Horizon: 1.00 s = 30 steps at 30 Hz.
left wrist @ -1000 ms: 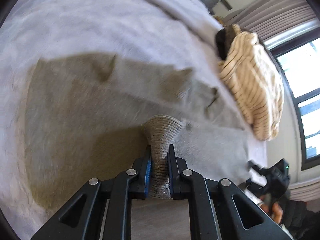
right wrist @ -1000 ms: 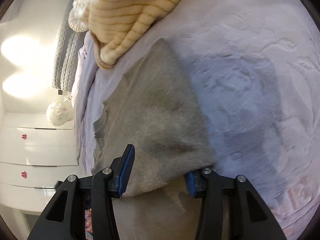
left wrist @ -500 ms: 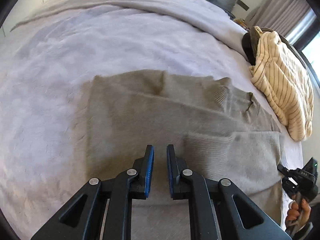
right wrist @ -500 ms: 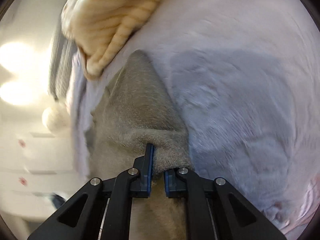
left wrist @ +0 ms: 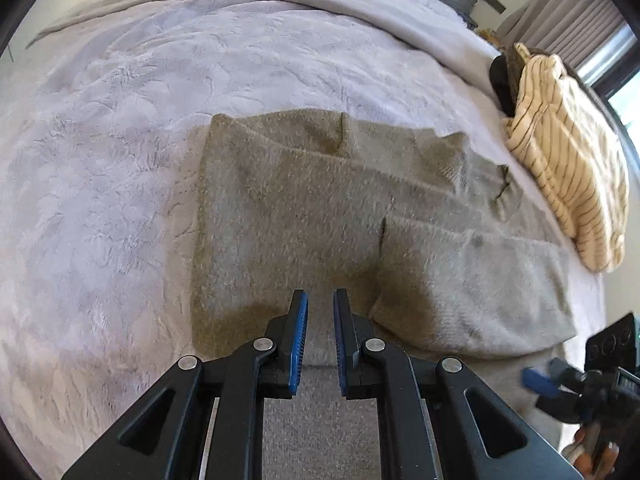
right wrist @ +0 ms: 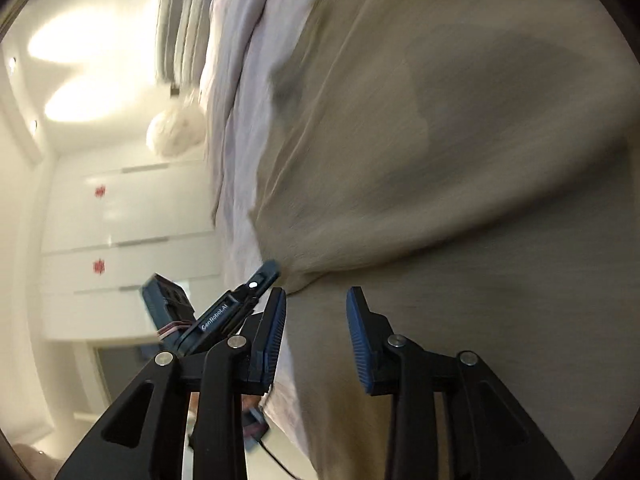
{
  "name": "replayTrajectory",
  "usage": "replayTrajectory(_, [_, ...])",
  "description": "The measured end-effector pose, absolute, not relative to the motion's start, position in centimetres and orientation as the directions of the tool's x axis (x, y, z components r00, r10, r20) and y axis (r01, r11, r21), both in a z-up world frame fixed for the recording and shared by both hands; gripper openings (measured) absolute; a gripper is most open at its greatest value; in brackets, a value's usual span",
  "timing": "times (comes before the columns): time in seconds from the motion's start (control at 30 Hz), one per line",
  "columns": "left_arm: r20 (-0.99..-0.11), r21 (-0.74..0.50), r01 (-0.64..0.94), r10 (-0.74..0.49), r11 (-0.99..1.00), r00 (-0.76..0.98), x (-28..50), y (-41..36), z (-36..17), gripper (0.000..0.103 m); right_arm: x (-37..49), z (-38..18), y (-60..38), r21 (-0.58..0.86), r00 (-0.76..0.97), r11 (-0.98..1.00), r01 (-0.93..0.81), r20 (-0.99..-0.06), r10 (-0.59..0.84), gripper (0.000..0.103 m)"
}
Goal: Fold small clothes
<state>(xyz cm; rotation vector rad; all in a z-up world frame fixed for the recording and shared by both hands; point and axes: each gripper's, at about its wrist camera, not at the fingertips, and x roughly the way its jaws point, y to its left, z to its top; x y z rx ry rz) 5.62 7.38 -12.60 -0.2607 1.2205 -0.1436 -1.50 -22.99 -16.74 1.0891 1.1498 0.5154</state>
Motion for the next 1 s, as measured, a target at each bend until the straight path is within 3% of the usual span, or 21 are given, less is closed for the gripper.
replayTrajectory(0.17, [-0.917, -0.244, -0.024, -0.223, 0.969, 0.330, 4.4, 7.4, -12.6, 0.013, 2.7, -17.6, -17.8, 0.876, 0.406, 0.450, 0.174, -0.481, 0.777, 0.036])
replayTrajectory(0.2, [-0.918, -0.241, -0.020, -0.221, 0.970, 0.328, 4.0, 7.6, -12.6, 0.013, 3.4, -17.7, -17.4, 0.876, 0.412, 0.449, 0.179, -0.481, 0.774, 0.032])
replayTrajectory(0.27, [-0.920, -0.235, -0.016, -0.217, 0.972, 0.328, 3.5, 8.1, -12.4, 0.013, 3.9, -17.9, -17.5, 0.903, 0.412, 0.383, 0.194, -0.430, 0.804, 0.005])
replayTrajectory(0.4, [-0.918, -0.233, -0.030, -0.209, 0.972, 0.337, 2.8, 9.4, -12.1, 0.013, 4.2, -17.6, -16.3, 0.946, 0.380, 0.281, 0.160, -0.322, 0.867, 0.005])
replayTrajectory(0.53, [-0.928, -0.222, -0.044, -0.197, 0.974, 0.315, 2.8, 9.8, -12.7, 0.013, 4.0, -18.1, -15.0, 0.894, 0.307, 0.401, 0.200, -0.446, 0.841, 0.013])
replayTrajectory(0.57, [-0.928, -0.219, -0.042, -0.195, 0.975, 0.316, 2.7, 9.7, -12.7, 0.013, 3.7, -18.2, -15.1, 0.874, 0.312, 0.438, 0.211, -0.484, 0.817, 0.021])
replayTrajectory(0.6, [-0.928, -0.218, -0.040, -0.194, 0.975, 0.318, 2.6, 9.7, -12.6, 0.013, 3.3, -18.2, -15.5, 0.862, 0.339, 0.453, 0.226, -0.505, 0.793, 0.041])
replayTrajectory(0.83, [-0.923, -0.208, -0.014, -0.191, 0.978, 0.334, 2.7, 9.0, -12.2, 0.013, 3.4, -18.0, -17.3, 0.858, 0.480, 0.424, 0.288, -0.513, 0.712, 0.044])
replayTrajectory(0.87, [-0.921, -0.206, -0.013, -0.189, 0.979, 0.340, 2.9, 8.7, -12.0, 0.013, 3.5, -18.4, -17.4, 0.861, 0.483, 0.398, 0.318, -0.508, 0.713, 0.042])
replayTrajectory(0.93, [-0.919, -0.203, -0.013, -0.186, 0.979, 0.347, 3.2, 8.3, -11.7, 0.013, 3.3, -18.4, -17.6, 0.879, 0.477, 0.355, 0.318, -0.472, 0.741, 0.012])
replayTrajectory(1.0, [-0.912, -0.208, -0.009, -0.191, 0.978, 0.362, 3.4, 8.2, -11.1, 0.014, 3.6, -17.7, -17.0, 0.904, 0.466, 0.336, 0.266, -0.425, 0.776, 0.012])
